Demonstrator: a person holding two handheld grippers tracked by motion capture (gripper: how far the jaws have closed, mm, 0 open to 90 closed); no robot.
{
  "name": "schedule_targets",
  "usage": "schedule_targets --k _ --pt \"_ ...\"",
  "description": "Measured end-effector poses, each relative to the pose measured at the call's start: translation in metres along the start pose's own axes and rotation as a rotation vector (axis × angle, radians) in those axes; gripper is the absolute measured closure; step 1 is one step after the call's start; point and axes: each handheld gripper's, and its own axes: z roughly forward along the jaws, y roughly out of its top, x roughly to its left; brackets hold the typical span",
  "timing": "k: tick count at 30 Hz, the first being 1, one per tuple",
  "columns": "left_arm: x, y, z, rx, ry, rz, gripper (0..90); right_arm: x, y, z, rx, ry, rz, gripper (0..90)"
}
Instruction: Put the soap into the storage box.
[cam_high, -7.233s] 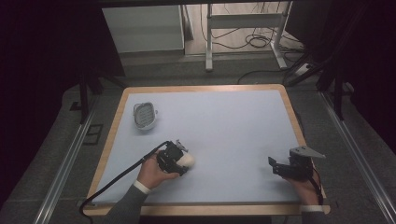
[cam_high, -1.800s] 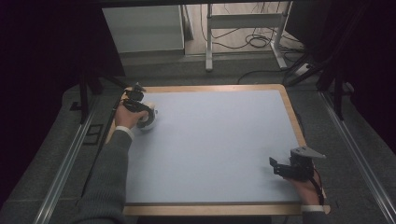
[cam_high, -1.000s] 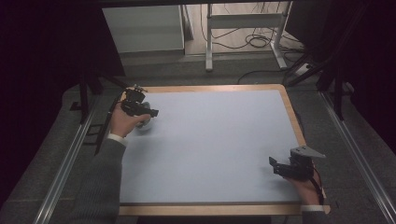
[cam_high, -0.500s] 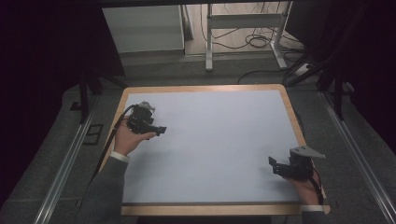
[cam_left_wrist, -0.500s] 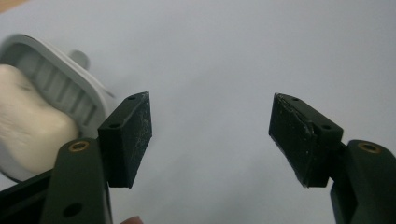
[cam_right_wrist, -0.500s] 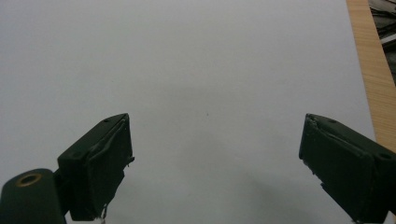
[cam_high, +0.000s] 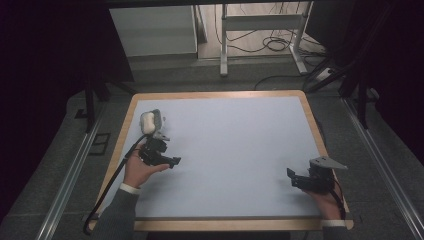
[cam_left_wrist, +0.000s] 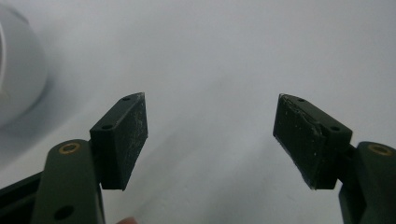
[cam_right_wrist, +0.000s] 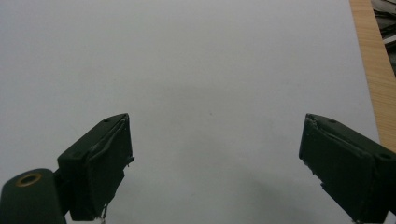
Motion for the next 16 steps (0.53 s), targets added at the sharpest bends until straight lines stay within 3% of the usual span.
schedule_targets --k 7,16 --pt "-0.008 -0.017 0.004 -0.001 -0.023 -0.008 25.4 0.001 0.000 0.000 -0.001 0.000 -0.005 9.5" --pt "-0.009 -0.021 0.004 -0.030 -0.016 -0.013 24.4 0.002 0.001 -0.001 -0.009 -0.002 -0.010 9.4"
